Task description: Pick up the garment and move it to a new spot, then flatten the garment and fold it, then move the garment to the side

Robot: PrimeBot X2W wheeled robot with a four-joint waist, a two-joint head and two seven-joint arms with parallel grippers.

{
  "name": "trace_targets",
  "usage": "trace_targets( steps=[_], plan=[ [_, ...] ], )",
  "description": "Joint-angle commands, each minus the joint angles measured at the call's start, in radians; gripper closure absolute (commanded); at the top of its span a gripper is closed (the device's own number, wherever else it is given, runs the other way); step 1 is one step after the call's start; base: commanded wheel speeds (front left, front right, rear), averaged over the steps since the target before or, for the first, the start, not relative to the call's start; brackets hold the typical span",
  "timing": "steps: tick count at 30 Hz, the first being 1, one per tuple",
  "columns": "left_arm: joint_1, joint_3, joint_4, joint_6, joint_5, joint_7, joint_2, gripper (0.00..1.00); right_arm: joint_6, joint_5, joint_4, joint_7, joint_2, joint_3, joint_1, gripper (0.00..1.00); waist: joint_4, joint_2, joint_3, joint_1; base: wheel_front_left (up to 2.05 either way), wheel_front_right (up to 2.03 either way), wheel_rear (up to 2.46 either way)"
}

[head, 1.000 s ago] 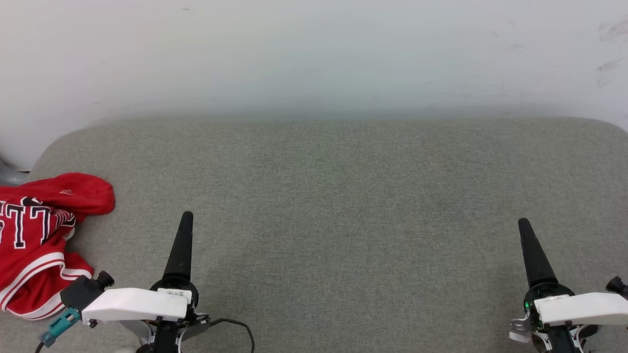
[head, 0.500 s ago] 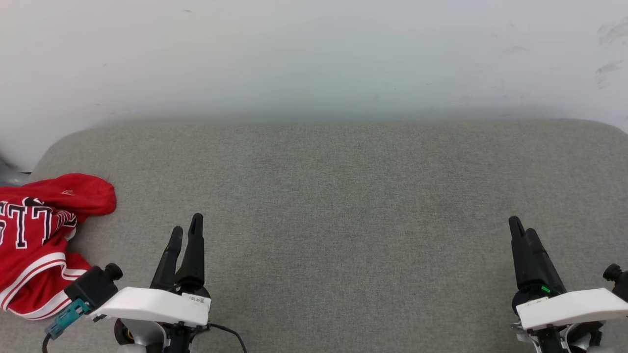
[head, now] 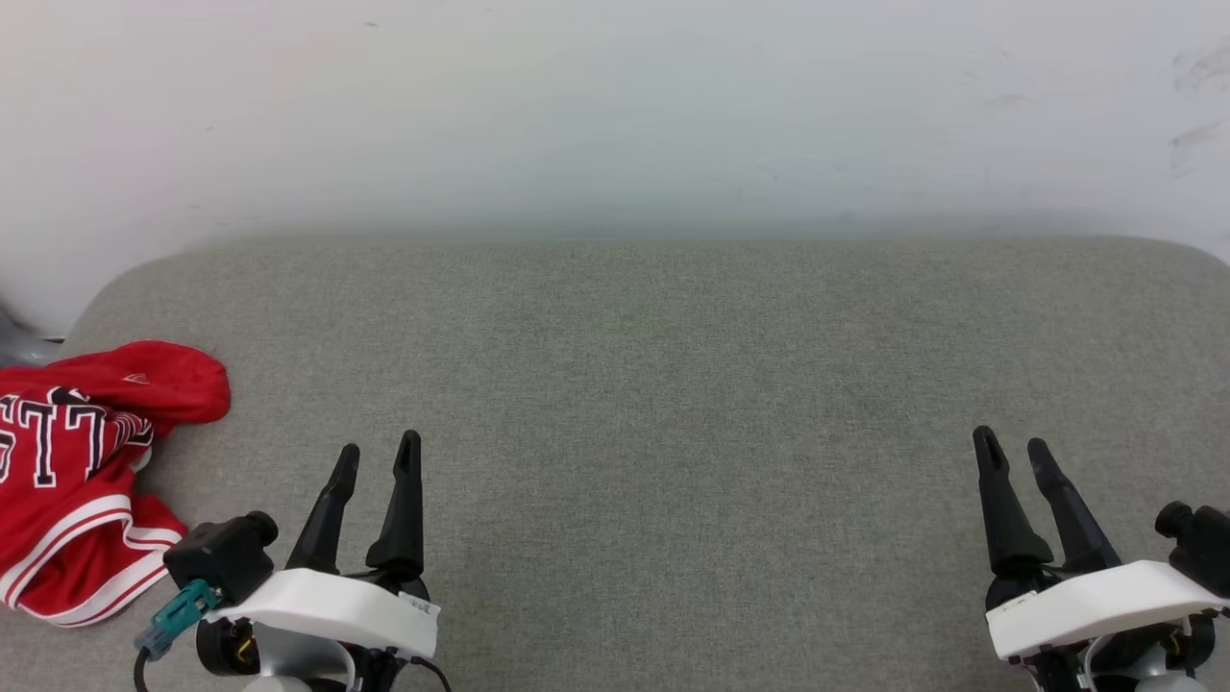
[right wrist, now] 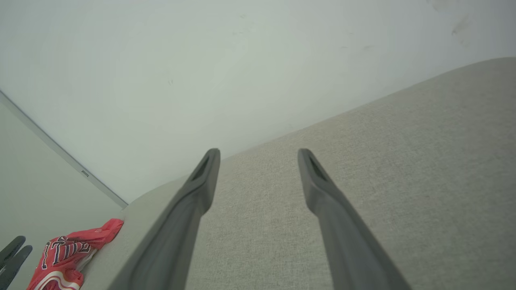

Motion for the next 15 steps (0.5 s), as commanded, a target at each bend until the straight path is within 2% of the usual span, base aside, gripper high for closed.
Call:
trace_targets(
  steps=[1,15],
  plan=[
    [-0.005,-0.006,-0.01,0.006,0.043,-0.011,0.014,0.0,0.0,-0.039,-0.018,0.0,0.002,0.001,0.004,0.0,0.001,0.0,-0.001,0.0,0.0,0.0,0.0],
    [-0.01,-0.05,-0.006,0.05,0.208,-0.047,0.046,0.0,0.0,-0.257,-0.044,-0.021,0.003,-0.018,0.018,0.0,0.001,0.0,-0.003,0.0,0.0,0.0,0.0]
  ],
)
